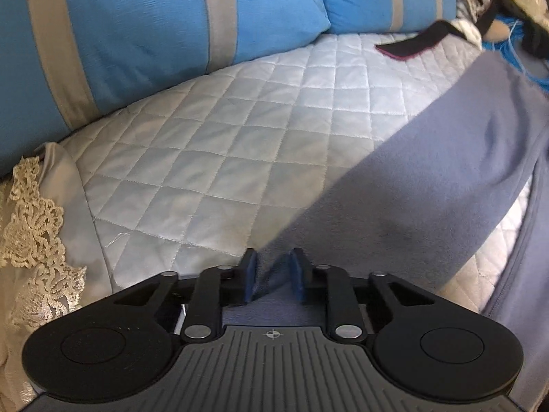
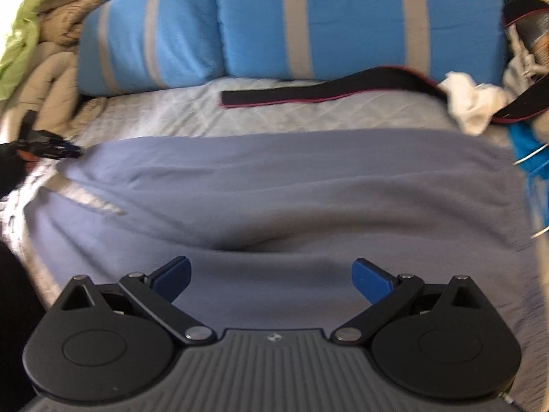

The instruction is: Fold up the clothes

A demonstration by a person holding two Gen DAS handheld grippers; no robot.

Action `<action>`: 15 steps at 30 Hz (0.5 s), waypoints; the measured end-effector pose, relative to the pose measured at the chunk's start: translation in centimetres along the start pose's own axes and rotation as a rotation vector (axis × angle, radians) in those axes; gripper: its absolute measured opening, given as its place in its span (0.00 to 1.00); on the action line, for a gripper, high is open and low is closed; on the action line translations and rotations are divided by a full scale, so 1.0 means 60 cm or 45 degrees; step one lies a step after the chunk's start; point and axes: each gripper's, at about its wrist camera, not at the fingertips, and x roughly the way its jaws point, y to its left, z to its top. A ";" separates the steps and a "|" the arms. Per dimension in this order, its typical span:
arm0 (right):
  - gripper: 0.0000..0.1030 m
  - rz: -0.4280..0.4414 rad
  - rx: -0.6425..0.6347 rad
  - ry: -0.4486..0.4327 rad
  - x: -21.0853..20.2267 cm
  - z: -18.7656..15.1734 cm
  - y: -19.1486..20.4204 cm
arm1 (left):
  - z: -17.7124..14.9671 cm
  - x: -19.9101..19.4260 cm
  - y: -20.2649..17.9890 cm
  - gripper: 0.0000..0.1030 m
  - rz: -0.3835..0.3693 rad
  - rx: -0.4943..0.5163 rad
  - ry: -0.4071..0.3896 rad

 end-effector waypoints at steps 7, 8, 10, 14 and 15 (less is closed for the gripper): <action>0.98 -0.258 -0.152 -0.042 0.022 0.045 -0.081 | -0.002 0.003 -0.024 0.06 0.082 0.017 -0.006; 0.98 -0.270 -0.154 -0.048 0.027 0.052 -0.095 | -0.003 0.003 -0.022 0.06 0.080 -0.003 -0.011; 0.95 -0.303 -0.163 -0.066 0.038 0.067 -0.123 | -0.003 0.003 -0.021 0.06 0.081 -0.029 -0.015; 0.87 -0.354 -0.177 -0.084 0.066 0.093 -0.178 | -0.002 0.002 -0.022 0.06 0.093 -0.048 -0.015; 0.85 -0.359 -0.180 -0.087 0.074 0.098 -0.191 | -0.001 0.002 -0.023 0.06 0.097 -0.050 -0.014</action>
